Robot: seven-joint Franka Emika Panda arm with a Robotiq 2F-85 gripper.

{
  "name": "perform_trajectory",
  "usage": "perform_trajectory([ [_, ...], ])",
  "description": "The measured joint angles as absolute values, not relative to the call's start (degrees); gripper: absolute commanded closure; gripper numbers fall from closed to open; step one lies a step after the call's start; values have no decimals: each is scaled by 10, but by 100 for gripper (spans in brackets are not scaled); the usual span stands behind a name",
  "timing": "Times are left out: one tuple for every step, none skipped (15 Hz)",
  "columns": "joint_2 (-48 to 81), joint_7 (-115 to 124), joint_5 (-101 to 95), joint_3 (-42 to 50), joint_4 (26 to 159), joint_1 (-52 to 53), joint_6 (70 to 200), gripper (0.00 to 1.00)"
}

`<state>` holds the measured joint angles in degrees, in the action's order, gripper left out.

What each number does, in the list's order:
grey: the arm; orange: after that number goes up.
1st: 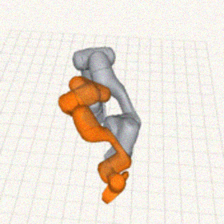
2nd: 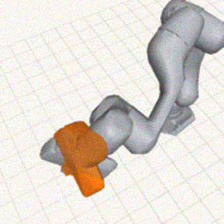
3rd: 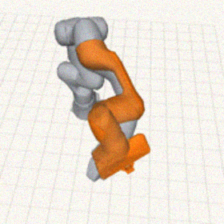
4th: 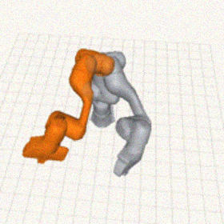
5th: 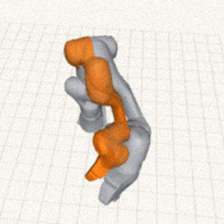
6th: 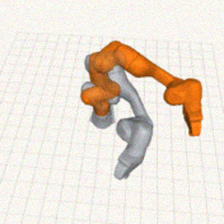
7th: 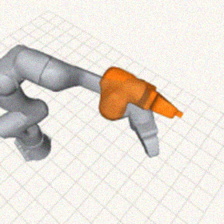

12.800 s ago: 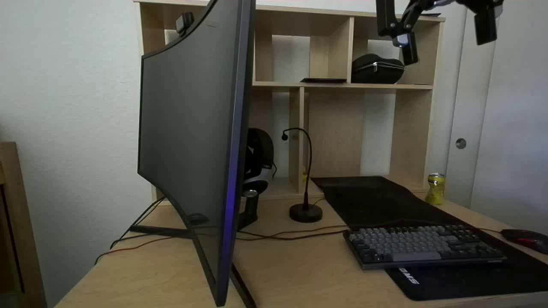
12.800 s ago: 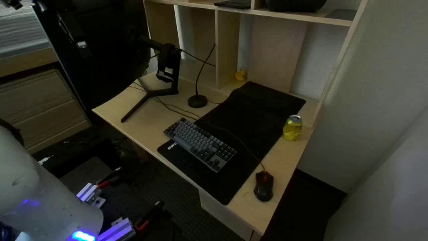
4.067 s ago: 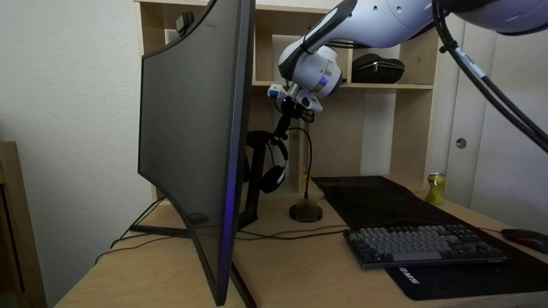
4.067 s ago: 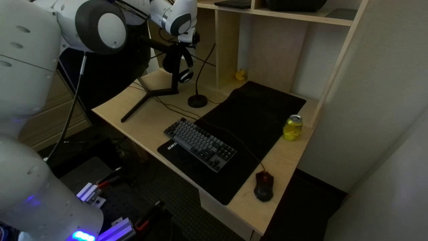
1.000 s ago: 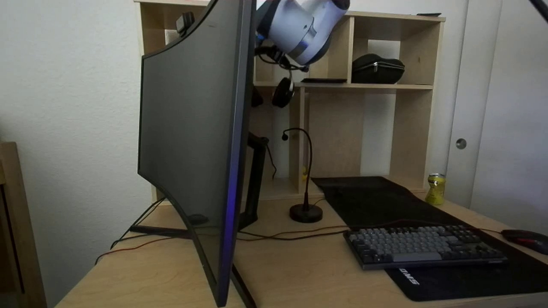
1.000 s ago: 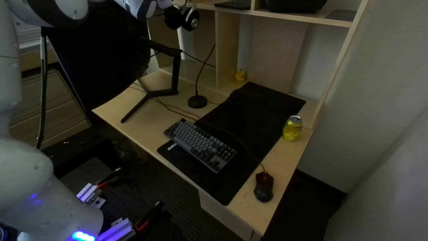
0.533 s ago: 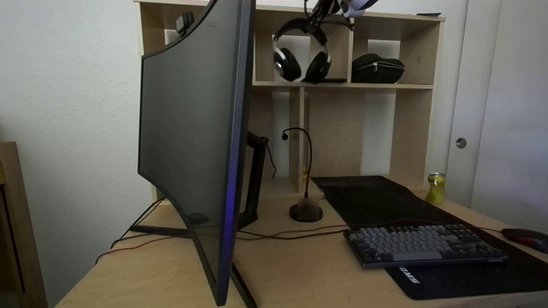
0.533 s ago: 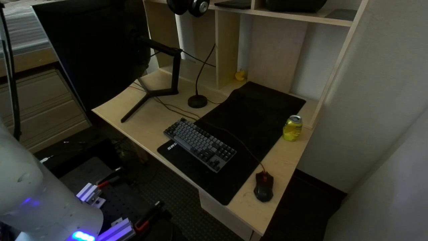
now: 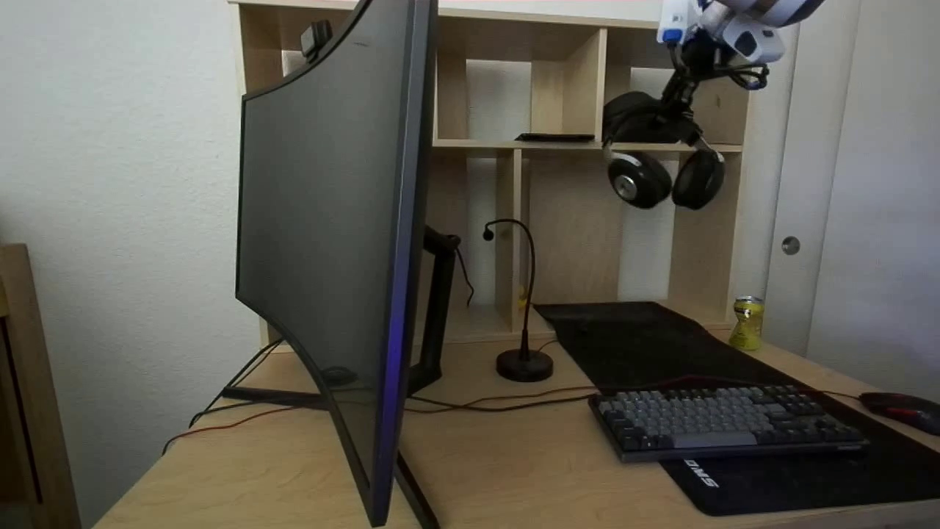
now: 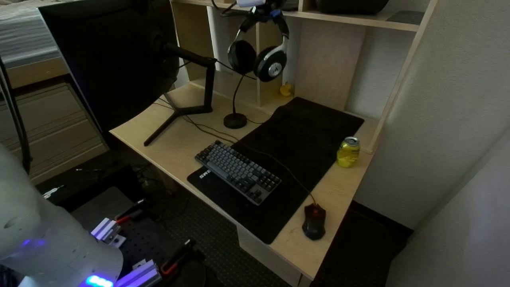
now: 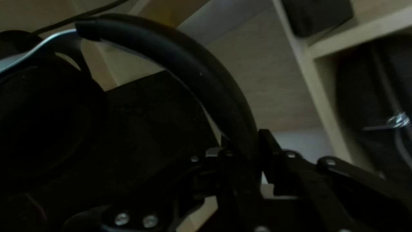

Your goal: Remove the headsets from the back of the monitor and place them on the desk

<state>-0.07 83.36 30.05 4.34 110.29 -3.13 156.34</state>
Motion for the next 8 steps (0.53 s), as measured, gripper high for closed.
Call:
perform_trajectory([
  [0, 813, 329, 49, 1122, -35, 1563, 77],
  [1, 795, 350, 52, 1137, -37, 1564, 94],
  [1, 791, 357, 53, 1146, -36, 1564, 94],
  [2, 791, 355, 52, 1148, -36, 1564, 94],
  [6, 796, 351, 53, 1148, -36, 1563, 94],
  [15, 812, 341, 56, 1147, -38, 1563, 94],
  [31, 836, 330, 63, 1143, -42, 1567, 94],
  [54, 857, 325, 70, 1135, -47, 1577, 94],
])
